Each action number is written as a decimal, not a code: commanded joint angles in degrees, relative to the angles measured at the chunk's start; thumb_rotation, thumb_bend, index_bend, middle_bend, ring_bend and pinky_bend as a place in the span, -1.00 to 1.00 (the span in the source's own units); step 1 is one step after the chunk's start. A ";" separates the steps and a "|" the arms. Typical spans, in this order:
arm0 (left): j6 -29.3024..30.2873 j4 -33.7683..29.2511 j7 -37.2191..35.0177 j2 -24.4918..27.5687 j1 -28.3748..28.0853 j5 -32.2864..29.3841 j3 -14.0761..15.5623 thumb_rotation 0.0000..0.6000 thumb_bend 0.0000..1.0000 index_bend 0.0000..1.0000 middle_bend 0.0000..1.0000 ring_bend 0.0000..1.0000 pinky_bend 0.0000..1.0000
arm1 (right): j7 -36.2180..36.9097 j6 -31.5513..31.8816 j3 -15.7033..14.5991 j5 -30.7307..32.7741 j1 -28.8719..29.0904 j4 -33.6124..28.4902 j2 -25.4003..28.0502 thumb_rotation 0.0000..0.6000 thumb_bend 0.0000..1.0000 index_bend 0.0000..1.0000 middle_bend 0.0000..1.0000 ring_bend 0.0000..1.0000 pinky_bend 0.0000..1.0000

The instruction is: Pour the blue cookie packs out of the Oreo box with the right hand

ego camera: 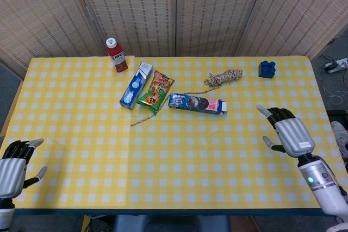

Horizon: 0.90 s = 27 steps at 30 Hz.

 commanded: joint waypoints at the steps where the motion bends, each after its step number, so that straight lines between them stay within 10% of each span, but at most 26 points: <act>1: 0.27 0.15 -0.21 0.12 0.32 0.17 0.24 1.00 -0.46 -0.51 -0.50 -0.62 -0.76 | -7.22 -9.13 3.79 8.19 8.38 -3.69 -0.54 1.00 -0.47 -0.79 -0.60 -0.68 -0.65; 10: 0.67 1.04 -1.34 0.19 1.01 -0.48 0.16 1.00 -0.46 -0.51 -0.50 -0.62 -0.76 | -16.67 -19.09 6.38 25.06 22.62 1.64 -7.99 1.00 -0.70 -0.84 -0.65 -0.75 -0.65; 27: 0.61 1.88 -1.64 0.07 1.44 -0.78 0.08 1.00 -0.46 -0.51 -0.50 -0.62 -0.76 | -25.62 -26.09 2.37 49.17 42.72 27.60 -27.58 1.00 -0.69 -0.84 -0.65 -0.77 -0.65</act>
